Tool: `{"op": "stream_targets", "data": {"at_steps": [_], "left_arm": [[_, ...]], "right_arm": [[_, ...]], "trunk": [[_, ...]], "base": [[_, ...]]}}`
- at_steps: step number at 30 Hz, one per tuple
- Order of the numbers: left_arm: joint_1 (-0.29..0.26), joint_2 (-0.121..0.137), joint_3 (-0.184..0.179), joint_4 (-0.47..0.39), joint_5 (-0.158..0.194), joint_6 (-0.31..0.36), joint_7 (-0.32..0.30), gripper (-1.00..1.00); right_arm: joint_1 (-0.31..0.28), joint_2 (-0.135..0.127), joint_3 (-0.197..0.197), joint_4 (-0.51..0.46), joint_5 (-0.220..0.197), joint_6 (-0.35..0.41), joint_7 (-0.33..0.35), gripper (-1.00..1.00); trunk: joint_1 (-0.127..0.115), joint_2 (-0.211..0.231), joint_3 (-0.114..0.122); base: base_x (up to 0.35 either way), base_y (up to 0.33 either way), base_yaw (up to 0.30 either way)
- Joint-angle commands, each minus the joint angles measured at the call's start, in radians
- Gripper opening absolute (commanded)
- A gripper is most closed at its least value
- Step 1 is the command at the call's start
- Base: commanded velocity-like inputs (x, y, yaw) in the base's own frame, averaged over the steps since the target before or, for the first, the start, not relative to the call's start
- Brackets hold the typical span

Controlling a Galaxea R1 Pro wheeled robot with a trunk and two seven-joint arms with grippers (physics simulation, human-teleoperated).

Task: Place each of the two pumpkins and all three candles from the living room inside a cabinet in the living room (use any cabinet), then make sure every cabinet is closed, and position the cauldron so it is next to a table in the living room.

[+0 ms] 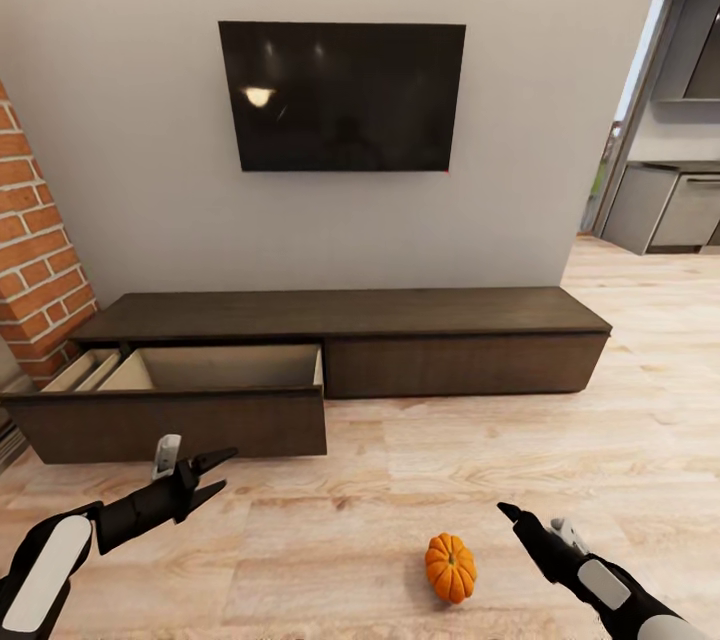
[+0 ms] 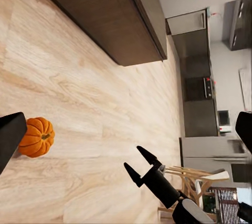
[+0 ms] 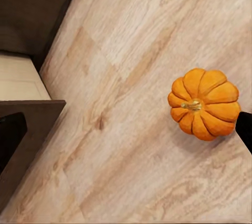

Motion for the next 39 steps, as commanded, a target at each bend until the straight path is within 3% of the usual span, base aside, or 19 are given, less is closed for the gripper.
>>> {"op": "stream_targets", "data": {"at_steps": [1, 3, 6, 39], "left_arm": [[0.000, 0.000, 0.002, 0.000, -0.001, 0.005, -0.020, 1.00], [0.001, 0.001, 0.002, 0.000, 0.000, 0.005, -0.030, 1.00], [0.002, 0.001, 0.001, 0.000, 0.000, 0.005, -0.034, 1.00], [0.002, -0.002, 0.000, 0.000, 0.001, 0.005, -0.037, 1.00]], "right_arm": [[-0.001, -0.007, -0.007, 0.000, -0.053, 0.042, 0.006, 1.00], [-0.001, -0.011, -0.013, 0.000, -0.087, 0.068, 0.009, 1.00], [-0.001, -0.012, -0.017, 0.000, -0.106, 0.080, 0.009, 1.00], [-0.001, -0.013, -0.018, 0.014, -0.108, 0.055, -0.041, 1.00]], "trunk": [[0.004, -0.008, -0.004], [0.011, -0.022, -0.010], [0.023, -0.043, -0.020], [0.149, -0.274, -0.123]], "base": [[0.000, 0.000, 0.000], [0.000, 0.000, 0.000], [0.000, 0.000, 0.000], [0.000, 0.000, 0.000]]}}
